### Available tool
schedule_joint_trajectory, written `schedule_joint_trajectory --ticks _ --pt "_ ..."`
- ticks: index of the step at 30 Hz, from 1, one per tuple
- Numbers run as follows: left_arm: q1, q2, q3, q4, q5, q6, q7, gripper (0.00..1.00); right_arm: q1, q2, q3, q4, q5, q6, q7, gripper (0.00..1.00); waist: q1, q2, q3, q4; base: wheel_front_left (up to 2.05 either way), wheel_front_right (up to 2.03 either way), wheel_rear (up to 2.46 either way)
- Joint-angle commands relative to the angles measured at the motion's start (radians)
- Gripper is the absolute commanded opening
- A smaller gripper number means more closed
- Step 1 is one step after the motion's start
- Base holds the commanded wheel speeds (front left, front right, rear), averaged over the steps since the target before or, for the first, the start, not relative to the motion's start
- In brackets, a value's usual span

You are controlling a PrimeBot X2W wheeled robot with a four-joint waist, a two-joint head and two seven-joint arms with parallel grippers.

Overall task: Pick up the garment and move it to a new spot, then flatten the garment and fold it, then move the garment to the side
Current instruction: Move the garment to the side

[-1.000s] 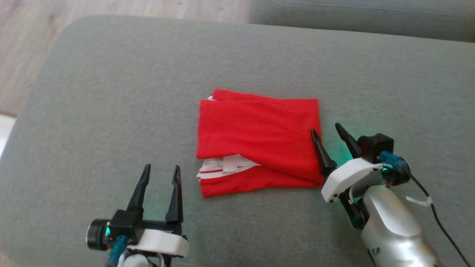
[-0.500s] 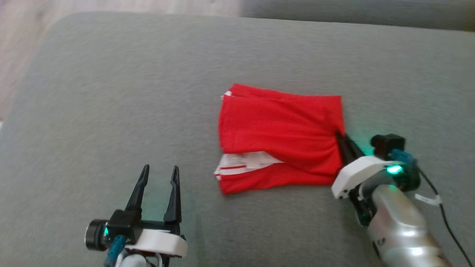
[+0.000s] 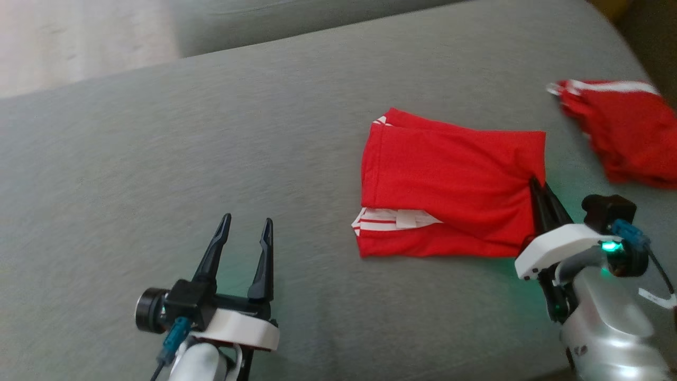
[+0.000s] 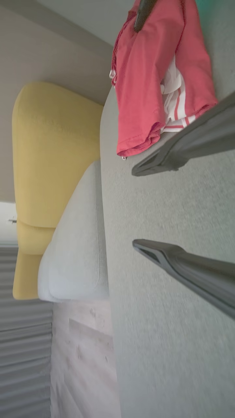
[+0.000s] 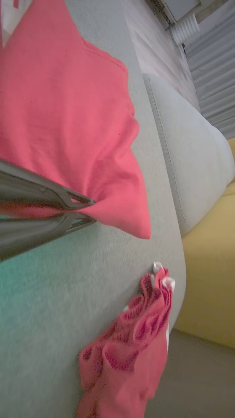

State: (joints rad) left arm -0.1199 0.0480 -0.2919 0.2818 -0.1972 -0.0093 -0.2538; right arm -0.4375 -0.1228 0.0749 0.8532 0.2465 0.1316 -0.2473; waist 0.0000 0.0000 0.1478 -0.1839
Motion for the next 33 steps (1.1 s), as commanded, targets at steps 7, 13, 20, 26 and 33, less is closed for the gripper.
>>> schedule_joint_trajectory --ticks 7,13,20,26,33 --pt "-0.058 0.002 0.006 -0.011 -0.020 -0.003 -0.008 1.00 -0.056 -0.041 0.028 -0.090 -0.021 -0.001 0.016 0.00 0.0000 0.0000 0.042 -0.133 0.00 0.00 0.00" --pt "-0.070 0.002 -0.003 0.008 -0.014 -0.008 -0.008 1.00 -0.203 -0.174 -0.024 -0.096 -0.097 -0.001 0.068 0.00 0.0000 0.0000 0.077 -0.114 0.00 0.00 0.00" --pt "-0.080 0.002 0.003 0.016 -0.011 -0.004 -0.008 1.00 -0.299 -0.335 -0.211 0.012 -0.228 -0.001 0.114 1.00 0.0000 0.0000 0.105 -0.045 0.00 0.00 0.00" --pt "-0.073 0.002 0.034 0.010 -0.004 0.014 -0.008 1.00 -0.325 -0.273 -0.293 0.000 -0.275 -0.001 0.017 1.00 0.0000 0.0000 0.104 -0.005 0.00 0.00 0.00" --pt "-0.058 0.002 0.129 -0.023 -0.003 0.051 -0.008 1.00 -0.255 -0.100 -0.248 -0.162 -0.248 -0.001 -0.014 1.00 0.0000 0.0000 0.077 0.053 0.00 0.00 0.00"
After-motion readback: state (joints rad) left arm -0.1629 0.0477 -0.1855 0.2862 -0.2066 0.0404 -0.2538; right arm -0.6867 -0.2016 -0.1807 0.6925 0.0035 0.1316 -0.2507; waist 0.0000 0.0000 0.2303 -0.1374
